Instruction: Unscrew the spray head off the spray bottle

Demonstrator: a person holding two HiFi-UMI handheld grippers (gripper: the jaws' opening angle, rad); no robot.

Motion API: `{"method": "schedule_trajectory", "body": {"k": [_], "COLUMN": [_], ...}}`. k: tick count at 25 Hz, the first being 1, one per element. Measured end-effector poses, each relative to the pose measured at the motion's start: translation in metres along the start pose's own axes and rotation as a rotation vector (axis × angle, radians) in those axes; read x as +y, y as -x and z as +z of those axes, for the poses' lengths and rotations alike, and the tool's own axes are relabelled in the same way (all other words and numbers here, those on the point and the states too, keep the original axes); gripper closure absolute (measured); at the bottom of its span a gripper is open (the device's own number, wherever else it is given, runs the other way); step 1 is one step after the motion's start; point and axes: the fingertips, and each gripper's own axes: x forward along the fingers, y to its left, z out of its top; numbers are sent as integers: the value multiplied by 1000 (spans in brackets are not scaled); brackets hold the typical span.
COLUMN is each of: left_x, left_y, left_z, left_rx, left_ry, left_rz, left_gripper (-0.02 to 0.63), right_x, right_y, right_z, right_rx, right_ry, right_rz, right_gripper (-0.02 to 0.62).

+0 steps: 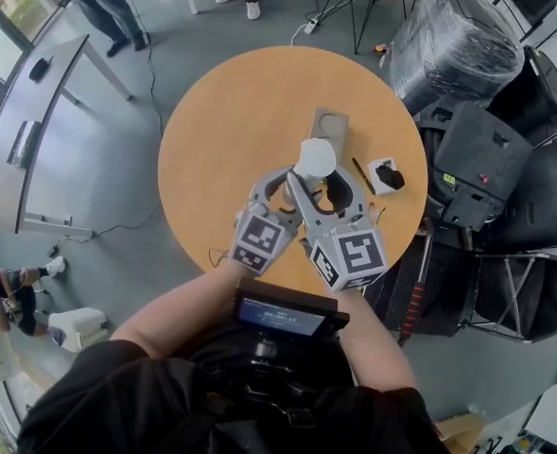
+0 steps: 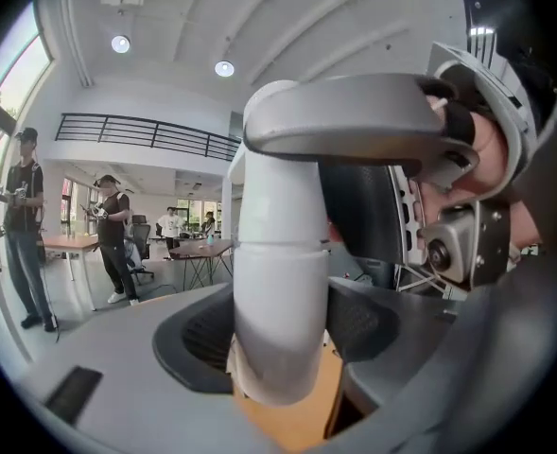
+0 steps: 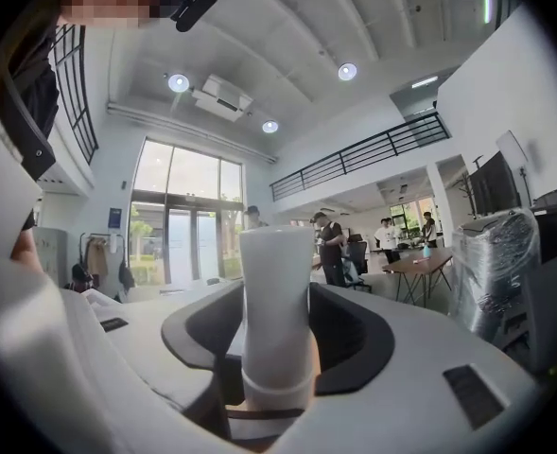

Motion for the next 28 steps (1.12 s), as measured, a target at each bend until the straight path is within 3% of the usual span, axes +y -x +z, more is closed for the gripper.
{"method": "schedule_trajectory", "body": {"k": [1, 9, 12, 21, 24, 28], "left_x": [0, -6, -15, -52, -57, -63], "left_y": [1, 10, 15, 44, 55, 66], "left_z": [0, -1, 1, 1, -4, -6], "left_rx": [1, -17, -30, -45, -40, -44], "left_ry": [-3, -13, 14, 48, 11, -16], "left_rz": [-1, -52, -147, -549, -604, -622], "left_gripper": [299, 299, 299, 299, 299, 299], "right_x": [-2, 10, 17, 39, 48, 58], "right_y": [0, 7, 11, 39, 45, 55], "right_z": [0, 2, 5, 7, 5, 16], "right_rx": [3, 6, -9, -10, -7, -42], "right_ry": [0, 10, 17, -30, -63, -77], "right_rz": [-3, 113, 200, 490, 555, 595], "right_gripper": [388, 394, 394, 397, 397, 397]}}
